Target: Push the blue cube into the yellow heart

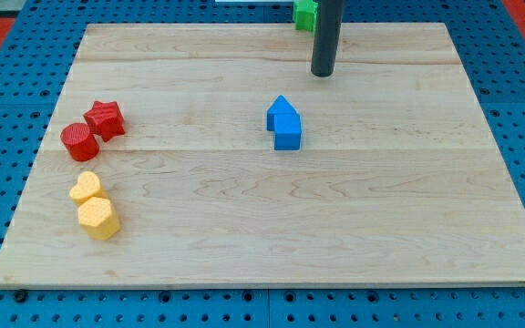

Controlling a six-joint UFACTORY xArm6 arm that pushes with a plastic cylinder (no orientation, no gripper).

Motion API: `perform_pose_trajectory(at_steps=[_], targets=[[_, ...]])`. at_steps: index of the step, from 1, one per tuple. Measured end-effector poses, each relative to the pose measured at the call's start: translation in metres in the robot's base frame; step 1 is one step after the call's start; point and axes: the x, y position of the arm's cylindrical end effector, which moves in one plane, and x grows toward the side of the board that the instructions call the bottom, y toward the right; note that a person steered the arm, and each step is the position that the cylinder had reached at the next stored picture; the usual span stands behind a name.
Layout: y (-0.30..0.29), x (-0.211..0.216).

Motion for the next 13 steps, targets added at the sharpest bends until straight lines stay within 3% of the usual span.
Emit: perform_pose_trajectory(at_steps=[3, 4, 5, 6, 7, 8, 9, 10, 11, 12, 13], targets=[[-0.009, -0.005], [0.033, 0.01], [0.111, 0.025], [0.161, 0.045], [0.156, 0.114], [0.155, 0.149], [0.07, 0.132], [0.064, 0.092], [0.006, 0.069], [-0.041, 0.099], [-0.089, 0.167]])
